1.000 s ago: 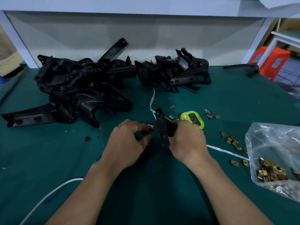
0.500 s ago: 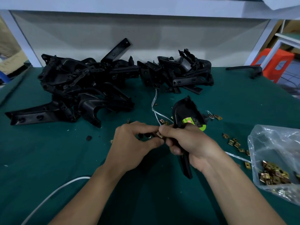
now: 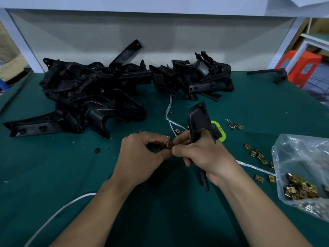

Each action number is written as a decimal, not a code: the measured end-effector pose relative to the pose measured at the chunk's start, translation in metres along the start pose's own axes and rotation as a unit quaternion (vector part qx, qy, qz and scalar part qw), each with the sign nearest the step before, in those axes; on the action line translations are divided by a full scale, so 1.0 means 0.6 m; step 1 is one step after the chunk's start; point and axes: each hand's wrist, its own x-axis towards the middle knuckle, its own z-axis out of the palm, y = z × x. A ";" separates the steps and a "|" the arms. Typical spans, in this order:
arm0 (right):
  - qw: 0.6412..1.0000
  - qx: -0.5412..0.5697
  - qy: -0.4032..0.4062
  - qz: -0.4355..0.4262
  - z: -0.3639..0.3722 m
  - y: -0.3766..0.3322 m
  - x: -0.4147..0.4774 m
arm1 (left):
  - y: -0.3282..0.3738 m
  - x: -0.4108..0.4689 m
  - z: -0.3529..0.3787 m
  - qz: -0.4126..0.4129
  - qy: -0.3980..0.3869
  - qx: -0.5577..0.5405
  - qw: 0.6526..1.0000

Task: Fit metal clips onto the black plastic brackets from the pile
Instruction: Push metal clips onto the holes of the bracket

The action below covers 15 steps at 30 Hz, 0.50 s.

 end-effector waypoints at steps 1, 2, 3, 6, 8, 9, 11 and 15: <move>1.000 -0.003 0.002 -0.009 -0.001 0.000 0.001 | 0.001 0.000 -0.002 0.004 -0.016 -0.010 1.000; 1.000 -0.001 0.003 -0.015 -0.002 0.000 0.001 | 0.002 0.000 -0.004 0.007 -0.033 -0.024 0.999; 1.000 0.004 0.004 -0.018 -0.003 0.001 0.002 | 0.004 0.000 -0.005 0.008 -0.047 -0.036 0.998; 1.000 0.008 0.000 -0.014 -0.007 0.000 0.001 | 0.004 0.000 -0.003 -0.003 -0.055 -0.053 0.997; 1.000 0.012 -0.006 -0.006 -0.006 0.000 0.000 | 0.002 0.000 -0.001 -0.018 -0.044 -0.060 0.997; 1.000 0.019 -0.010 -0.003 -0.004 0.000 -0.001 | 0.002 0.001 -0.001 -0.023 -0.042 -0.065 0.997; 0.999 0.034 -0.014 0.003 0.001 0.001 -0.004 | 0.001 0.002 -0.001 -0.030 -0.046 -0.075 0.996; 0.999 0.040 0.005 0.002 0.006 0.001 -0.004 | -0.001 0.004 -0.001 -0.039 -0.058 -0.126 0.990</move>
